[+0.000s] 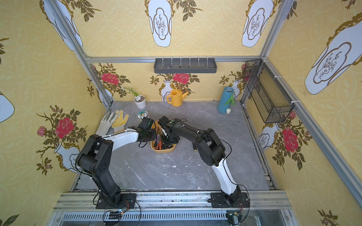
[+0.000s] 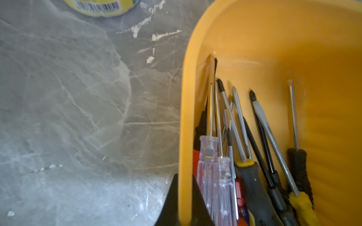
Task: Take out the screwdriver from the storage box
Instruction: Pick up the screwdriver from the storage box.
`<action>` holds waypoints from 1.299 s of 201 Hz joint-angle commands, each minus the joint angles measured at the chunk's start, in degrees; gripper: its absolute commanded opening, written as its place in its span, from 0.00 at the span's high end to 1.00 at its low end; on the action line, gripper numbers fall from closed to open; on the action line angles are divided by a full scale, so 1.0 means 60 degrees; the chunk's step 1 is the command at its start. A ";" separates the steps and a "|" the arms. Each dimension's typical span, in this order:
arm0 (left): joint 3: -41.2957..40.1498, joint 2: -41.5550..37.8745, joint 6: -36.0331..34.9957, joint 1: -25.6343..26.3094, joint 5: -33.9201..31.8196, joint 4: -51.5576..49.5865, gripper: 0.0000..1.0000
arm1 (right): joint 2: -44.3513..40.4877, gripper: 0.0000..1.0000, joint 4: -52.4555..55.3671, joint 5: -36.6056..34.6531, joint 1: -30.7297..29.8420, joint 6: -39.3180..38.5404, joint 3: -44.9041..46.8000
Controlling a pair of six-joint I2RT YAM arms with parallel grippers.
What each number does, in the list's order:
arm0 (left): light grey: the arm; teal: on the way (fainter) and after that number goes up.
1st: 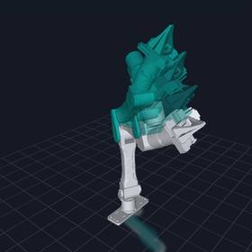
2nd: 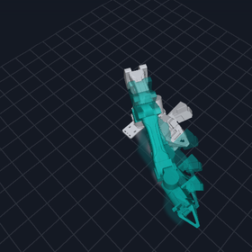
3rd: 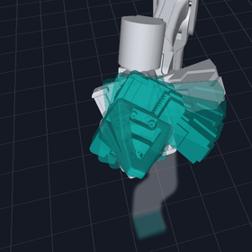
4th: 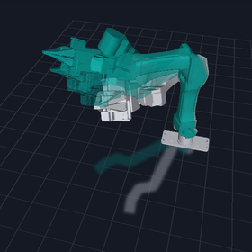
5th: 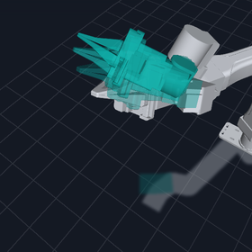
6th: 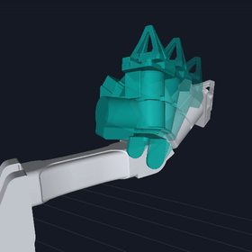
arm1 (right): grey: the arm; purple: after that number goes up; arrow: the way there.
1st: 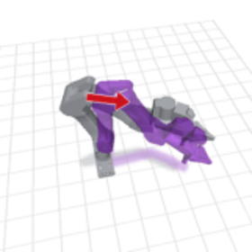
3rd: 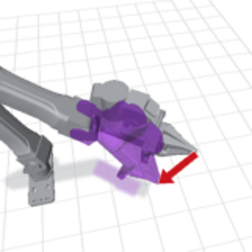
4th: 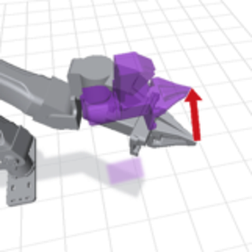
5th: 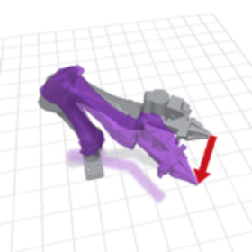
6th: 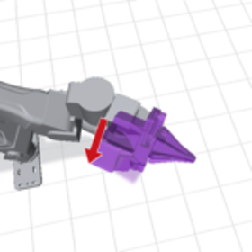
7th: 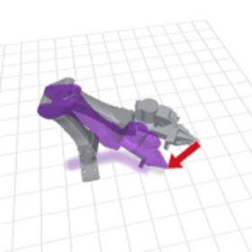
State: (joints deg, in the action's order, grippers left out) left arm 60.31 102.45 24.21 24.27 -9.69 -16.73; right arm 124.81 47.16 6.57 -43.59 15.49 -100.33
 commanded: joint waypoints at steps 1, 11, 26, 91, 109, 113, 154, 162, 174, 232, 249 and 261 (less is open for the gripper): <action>-0.0134 0.0252 -0.0050 0.0026 0.0421 -0.1215 1.00 | -0.0160 0.76 -0.0244 -0.0153 0.0018 0.0105 0.0176; -0.0121 0.0237 -0.0050 0.0038 0.0415 -0.1231 1.00 | -0.0231 0.79 -0.0325 -0.0095 0.0035 0.0119 0.0193; -0.0121 0.0239 -0.0061 0.0025 0.0396 -0.1225 1.00 | -0.0318 0.83 -0.0459 0.0040 0.0043 0.0140 0.0222; -0.0169 0.0213 -0.0061 0.0027 0.0370 -0.1247 1.00 | -0.0536 0.99 -0.0943 0.0618 0.0177 0.0451 0.0278; -0.0152 0.0247 -0.0065 0.0025 0.0367 -0.1243 1.00 | -0.0641 1.00 -0.1033 0.0537 0.0201 0.0492 0.0354; -0.0150 0.0246 -0.0066 0.0022 0.0363 -0.1240 1.00 | -0.0667 1.00 -0.1047 0.0521 0.0205 0.0495 0.0371; -0.0092 0.0311 -0.0078 0.0027 0.0384 -0.1226 1.00 | -0.1209 1.00 -0.1485 0.0358 0.0307 0.0576 0.0800; -0.0077 0.0310 -0.0079 0.0027 0.0389 -0.1238 1.00 | -0.1362 1.00 -0.1646 0.0367 0.0335 0.0603 0.0959; -0.0077 0.0300 -0.0065 0.0022 0.0400 -0.1236 1.00 | -0.1591 1.00 -0.1879 0.0365 0.0380 0.0628 0.1175; -0.0174 0.0296 -0.0081 0.0027 0.0381 -0.1168 1.00 | -0.2489 1.00 -0.1979 -0.0202 0.0797 0.0148 0.1530; -0.0150 0.0319 -0.0083 0.0027 0.0399 -0.1156 1.00 | -0.2783 1.00 -0.1941 -0.0290 0.1082 0.0075 0.1692; -0.0150 0.0312 -0.0072 0.0025 0.0414 -0.1143 1.00 | -0.2975 1.00 -0.1869 -0.0336 0.1287 0.0084 0.1891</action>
State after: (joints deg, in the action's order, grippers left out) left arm 60.36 102.80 24.18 24.29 -9.87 -16.78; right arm 108.99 36.53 6.61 -37.58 17.04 -90.43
